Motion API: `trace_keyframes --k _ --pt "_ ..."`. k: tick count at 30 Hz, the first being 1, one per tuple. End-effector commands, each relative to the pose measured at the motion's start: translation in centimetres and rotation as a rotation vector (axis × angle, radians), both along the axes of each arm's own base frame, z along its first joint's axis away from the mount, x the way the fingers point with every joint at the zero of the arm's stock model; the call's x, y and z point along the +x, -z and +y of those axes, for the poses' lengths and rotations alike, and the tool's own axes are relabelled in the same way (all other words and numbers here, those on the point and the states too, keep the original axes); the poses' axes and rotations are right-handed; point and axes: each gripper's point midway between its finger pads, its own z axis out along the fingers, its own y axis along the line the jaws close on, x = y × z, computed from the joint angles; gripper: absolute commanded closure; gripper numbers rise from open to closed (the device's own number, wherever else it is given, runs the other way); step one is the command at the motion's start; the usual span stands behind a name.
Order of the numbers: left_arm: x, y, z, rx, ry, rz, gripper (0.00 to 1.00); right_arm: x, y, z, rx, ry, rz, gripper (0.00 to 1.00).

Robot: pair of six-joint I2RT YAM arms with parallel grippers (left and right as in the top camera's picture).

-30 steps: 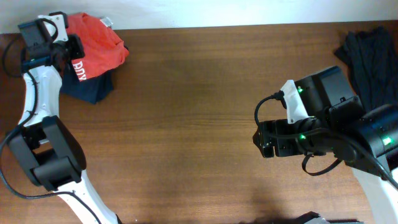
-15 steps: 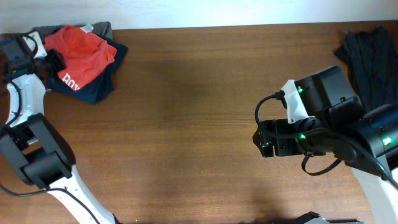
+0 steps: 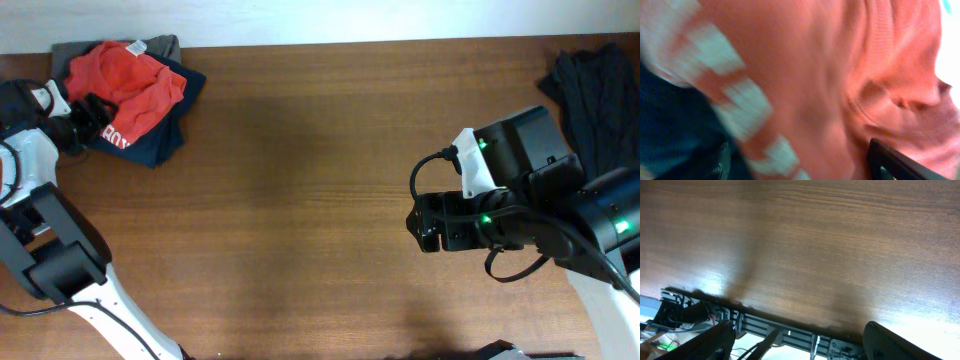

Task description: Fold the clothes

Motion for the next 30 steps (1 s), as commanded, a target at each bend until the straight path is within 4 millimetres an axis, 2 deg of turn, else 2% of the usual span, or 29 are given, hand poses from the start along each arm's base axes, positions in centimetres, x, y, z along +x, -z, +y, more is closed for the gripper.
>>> trace_keyframes --k 1,7,9,10,12,16,17,19,21,22,25,26,27,30 --pt "0.2 -3.3 -3.4 -0.141 0.076 -0.058 0.13 -0.3 0.0 0.2 0.006 -0.002 0.009 0.14" --pt "-0.1 -3.0 -4.9 -0.153 0.116 -0.033 0.18 -0.3 0.0 0.2 0.004 -0.006 0.007 0.14" --pt "-0.5 -2.7 -5.5 -0.170 0.120 -0.005 0.31 -0.3 0.0 0.2 0.004 -0.006 0.008 0.14" --pt "-0.8 -2.5 -5.9 -0.180 0.122 0.013 0.48 -0.3 0.0 0.1 0.004 -0.006 0.007 0.14" --pt "-1.3 -2.1 -6.5 -0.198 0.125 0.043 0.66 -0.3 0.0 0.1 0.004 -0.006 0.007 0.14" --pt "-2.1 -1.6 -7.9 -0.229 0.137 0.097 0.80 -0.3 0.0 0.2 0.002 -0.013 0.005 0.14" --pt "-2.2 -1.6 -8.3 -0.238 0.138 0.108 0.89 -0.3 0.0 0.2 0.002 -0.012 0.005 0.14" --pt "-2.2 -1.7 -8.9 -0.278 0.127 0.119 0.96 -0.3 0.0 0.2 0.002 -0.012 0.005 0.14" --pt "-1.9 -2.8 -10.3 -0.364 0.161 0.083 0.97 -0.3 0.0 0.2 0.002 -0.012 0.005 0.14" --pt "-1.8 -3.2 -10.7 -0.392 0.170 0.070 0.94 -0.3 0.0 0.2 0.002 -0.012 0.005 0.14" --pt "-1.7 -3.5 -10.9 -0.433 0.147 0.075 0.49 -0.3 0.0 0.2 0.002 -0.012 0.005 0.14" --pt "-1.7 -3.5 -10.8 -0.439 0.141 0.078 0.36 -0.3 0.0 0.2 0.002 -0.012 0.005 0.14" --pt "-1.7 -3.5 -10.8 -0.442 0.140 0.080 0.27 -0.3 0.0 0.2 0.002 -0.012 0.005 0.14" --pt "-1.7 -4.0 -11.2 -0.459 0.158 0.064 0.28 -0.3 0.0 0.2 0.002 -0.013 0.005 0.14"
